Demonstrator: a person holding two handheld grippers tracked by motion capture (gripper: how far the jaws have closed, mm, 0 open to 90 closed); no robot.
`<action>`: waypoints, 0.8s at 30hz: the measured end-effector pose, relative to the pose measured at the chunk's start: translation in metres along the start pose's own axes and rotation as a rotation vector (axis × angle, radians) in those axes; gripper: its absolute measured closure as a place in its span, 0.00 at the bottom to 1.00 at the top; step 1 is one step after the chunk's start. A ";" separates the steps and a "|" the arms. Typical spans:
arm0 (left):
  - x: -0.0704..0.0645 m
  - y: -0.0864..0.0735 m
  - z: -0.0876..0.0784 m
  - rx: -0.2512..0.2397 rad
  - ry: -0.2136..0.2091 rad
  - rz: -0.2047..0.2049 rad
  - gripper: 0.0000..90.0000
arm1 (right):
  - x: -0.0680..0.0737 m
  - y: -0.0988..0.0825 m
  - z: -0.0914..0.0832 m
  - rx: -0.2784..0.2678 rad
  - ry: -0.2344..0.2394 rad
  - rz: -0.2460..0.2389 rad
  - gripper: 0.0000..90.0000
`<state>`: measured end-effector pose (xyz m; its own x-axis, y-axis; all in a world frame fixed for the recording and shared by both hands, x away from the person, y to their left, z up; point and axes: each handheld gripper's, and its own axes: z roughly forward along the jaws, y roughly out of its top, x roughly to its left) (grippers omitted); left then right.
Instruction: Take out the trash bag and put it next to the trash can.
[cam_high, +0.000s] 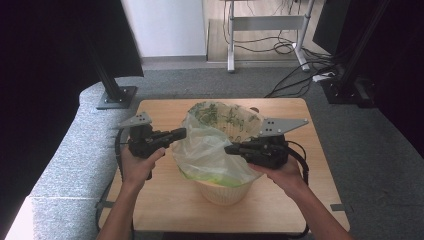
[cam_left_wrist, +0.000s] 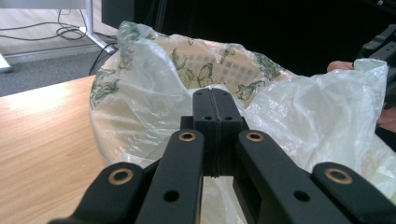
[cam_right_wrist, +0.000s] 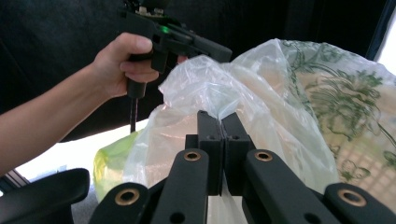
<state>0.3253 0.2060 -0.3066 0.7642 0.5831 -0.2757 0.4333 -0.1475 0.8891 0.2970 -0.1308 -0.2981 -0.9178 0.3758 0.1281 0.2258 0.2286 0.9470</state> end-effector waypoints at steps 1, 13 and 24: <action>0.000 0.000 0.000 0.000 0.000 -0.001 1.00 | 0.000 -0.001 -0.001 0.000 -0.003 -0.005 0.96; 0.001 -0.001 0.000 0.000 0.000 -0.005 1.00 | -0.037 -0.026 -0.075 -0.058 -0.122 0.027 0.42; 0.001 -0.001 0.002 -0.001 -0.002 -0.010 1.00 | -0.047 -0.058 -0.078 0.009 -0.094 -0.006 0.35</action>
<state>0.3268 0.2055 -0.3084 0.7608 0.5830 -0.2851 0.4404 -0.1412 0.8866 0.3011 -0.2318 -0.3358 -0.8843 0.4573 0.0942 0.2243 0.2392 0.9447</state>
